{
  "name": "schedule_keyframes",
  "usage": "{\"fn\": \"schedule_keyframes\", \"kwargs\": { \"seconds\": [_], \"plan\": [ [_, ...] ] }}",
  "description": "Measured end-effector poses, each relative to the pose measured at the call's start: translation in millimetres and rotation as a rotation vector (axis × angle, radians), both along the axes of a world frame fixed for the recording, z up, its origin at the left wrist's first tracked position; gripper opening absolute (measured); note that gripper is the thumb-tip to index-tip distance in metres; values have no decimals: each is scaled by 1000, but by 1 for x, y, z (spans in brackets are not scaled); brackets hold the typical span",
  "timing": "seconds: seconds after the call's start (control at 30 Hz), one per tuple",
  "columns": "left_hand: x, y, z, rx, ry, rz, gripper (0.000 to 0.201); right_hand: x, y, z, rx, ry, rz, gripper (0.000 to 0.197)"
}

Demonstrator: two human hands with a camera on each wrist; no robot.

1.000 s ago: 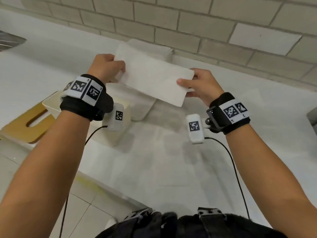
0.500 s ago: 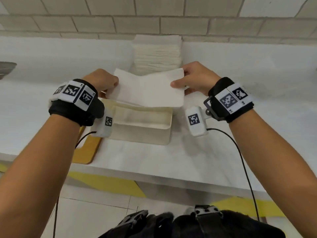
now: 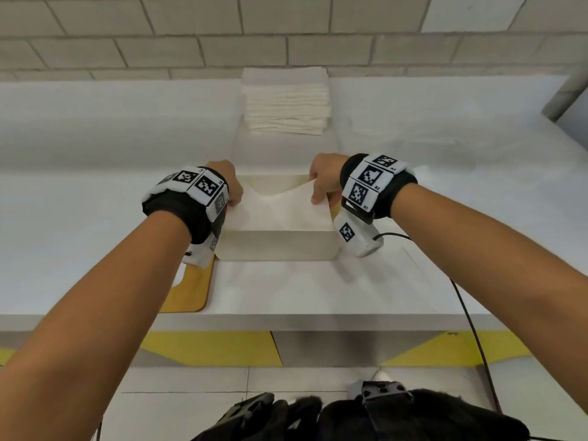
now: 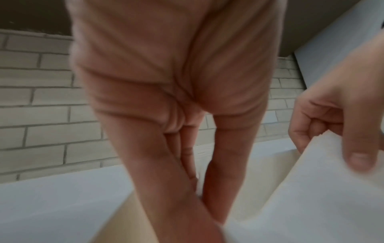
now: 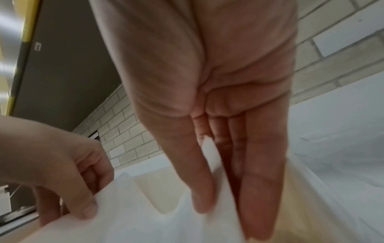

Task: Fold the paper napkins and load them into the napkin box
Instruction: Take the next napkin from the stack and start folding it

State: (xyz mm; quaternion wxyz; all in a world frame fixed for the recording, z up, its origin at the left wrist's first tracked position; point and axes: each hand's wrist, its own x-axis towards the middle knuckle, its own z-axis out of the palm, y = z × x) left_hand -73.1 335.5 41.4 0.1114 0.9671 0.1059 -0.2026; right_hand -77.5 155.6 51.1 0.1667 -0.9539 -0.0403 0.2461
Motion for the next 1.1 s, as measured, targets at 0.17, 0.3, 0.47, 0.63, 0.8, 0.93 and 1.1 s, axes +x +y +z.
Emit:
{"fn": "schedule_keyframes", "kwargs": {
  "seconds": [0.17,0.3,0.47,0.63,0.8,0.93,1.1],
  "plan": [
    [5,4,2,37,42,-39,25,5,4,-3,-73,15,21,40],
    [6,8,0,25,37,-43,22,6,5,-3,-128,-9,25,43],
    [5,7,-1,39,13,-72,27,7,6,-5,-159,-61,39,46],
    [5,-2,1,17,-6,-94,20,6,3,-7,-135,-135,43,40],
    [1,-15,3,21,-39,-171,31,0,2,-3,-77,-73,72,42],
    [-9,-35,20,-43,-114,-203,44,-11,-17,8,90,-140,112,43],
    [-30,-87,38,-275,-242,-266,43,-27,-71,11,288,-304,107,45]
  ]
}}
